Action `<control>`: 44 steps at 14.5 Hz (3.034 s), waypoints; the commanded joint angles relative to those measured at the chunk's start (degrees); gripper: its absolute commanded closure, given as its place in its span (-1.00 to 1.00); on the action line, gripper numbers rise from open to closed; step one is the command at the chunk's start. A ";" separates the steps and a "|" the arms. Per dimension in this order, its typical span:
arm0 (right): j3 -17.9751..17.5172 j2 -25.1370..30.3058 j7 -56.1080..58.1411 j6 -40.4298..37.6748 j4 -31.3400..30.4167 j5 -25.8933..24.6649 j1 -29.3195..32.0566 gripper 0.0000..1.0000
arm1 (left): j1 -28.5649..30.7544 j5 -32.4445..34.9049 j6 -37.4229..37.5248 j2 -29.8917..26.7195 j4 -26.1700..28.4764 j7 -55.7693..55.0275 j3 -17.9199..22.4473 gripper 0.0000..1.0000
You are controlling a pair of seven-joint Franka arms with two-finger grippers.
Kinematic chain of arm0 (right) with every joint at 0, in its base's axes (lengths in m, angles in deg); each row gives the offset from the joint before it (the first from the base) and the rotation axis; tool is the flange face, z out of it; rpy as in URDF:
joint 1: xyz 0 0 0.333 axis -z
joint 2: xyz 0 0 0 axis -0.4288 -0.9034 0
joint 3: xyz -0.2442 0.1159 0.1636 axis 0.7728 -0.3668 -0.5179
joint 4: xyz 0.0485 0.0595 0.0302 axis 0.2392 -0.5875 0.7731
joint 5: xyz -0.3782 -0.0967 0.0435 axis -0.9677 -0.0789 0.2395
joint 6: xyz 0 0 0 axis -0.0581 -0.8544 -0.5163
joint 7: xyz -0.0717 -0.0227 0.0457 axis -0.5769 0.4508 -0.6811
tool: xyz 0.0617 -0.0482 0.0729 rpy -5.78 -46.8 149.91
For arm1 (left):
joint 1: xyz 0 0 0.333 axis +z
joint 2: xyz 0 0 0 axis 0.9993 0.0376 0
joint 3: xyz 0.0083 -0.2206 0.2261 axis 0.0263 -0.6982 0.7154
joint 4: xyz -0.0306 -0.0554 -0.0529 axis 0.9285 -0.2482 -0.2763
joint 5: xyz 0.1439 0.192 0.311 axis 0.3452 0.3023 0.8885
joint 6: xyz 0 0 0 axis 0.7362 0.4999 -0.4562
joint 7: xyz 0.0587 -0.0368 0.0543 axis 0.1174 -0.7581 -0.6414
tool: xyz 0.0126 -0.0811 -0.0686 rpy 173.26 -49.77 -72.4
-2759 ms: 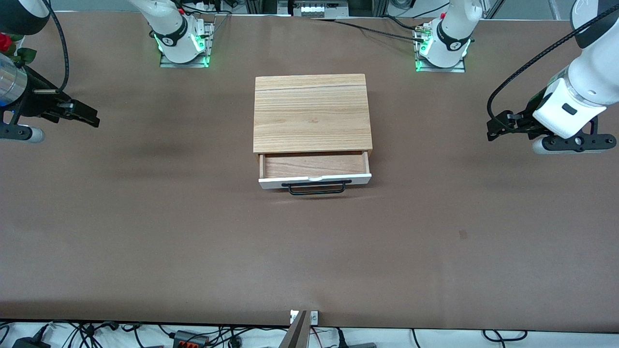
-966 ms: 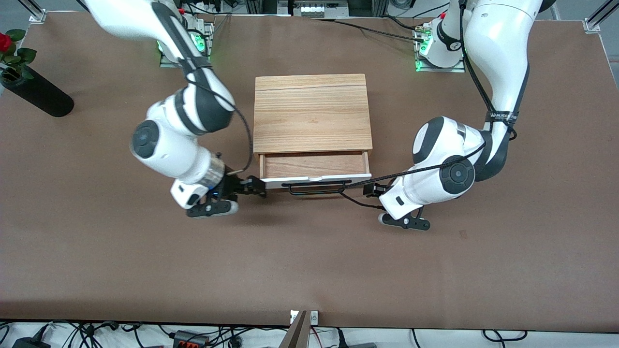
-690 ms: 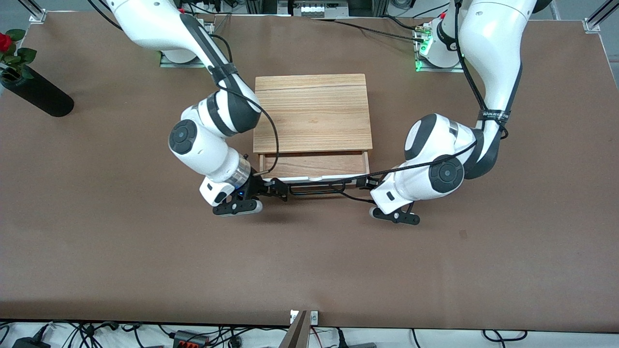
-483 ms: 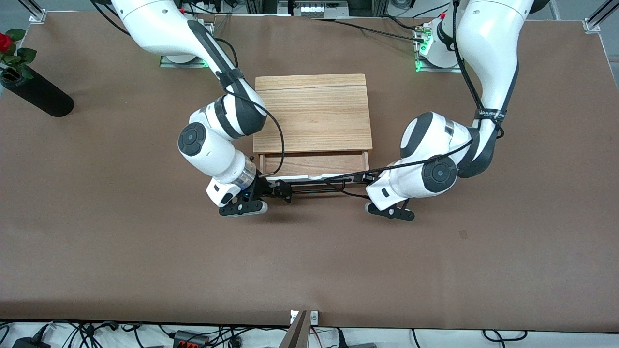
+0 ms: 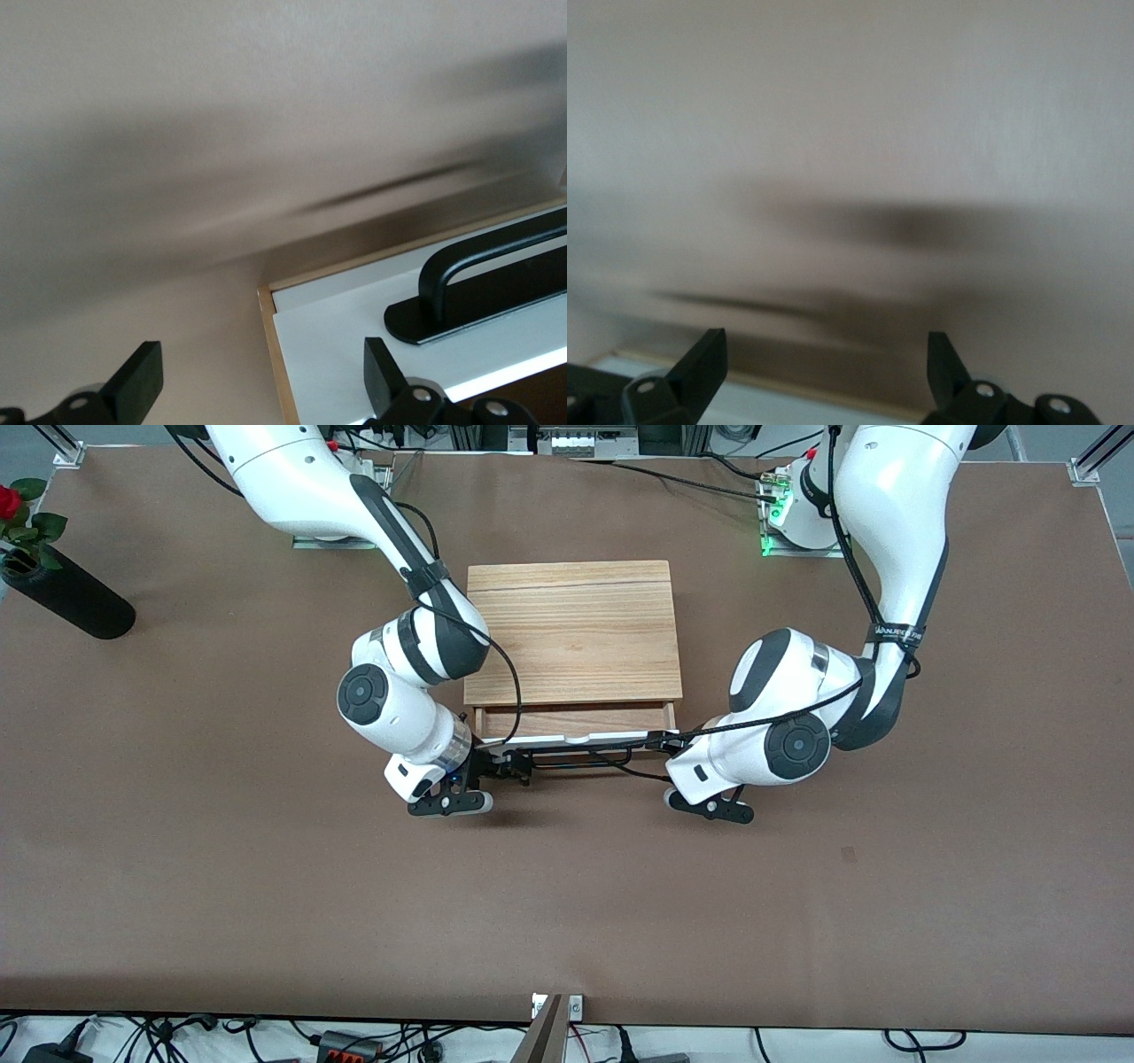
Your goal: Close drawer with both arms simultaneously
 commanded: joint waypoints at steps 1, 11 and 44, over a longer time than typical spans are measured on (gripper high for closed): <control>0.21 0.80 -0.63 -5.22 -0.27 0.01 -1.00 -1.00 | -0.24 -1.51 3.65 0.81 -0.35 0.83 -0.88 -1.00; 0.30 1.68 -0.72 -17.79 -0.10 0.19 -0.83 -1.00 | -0.24 -1.51 6.20 0.46 0.36 0.91 -1.06 -1.00; 13.30 26.54 5.33 -51.44 4.39 -29.17 0.75 -1.00 | 20.24 7.02 18.24 -14.29 -13.88 2.85 0.44 -1.00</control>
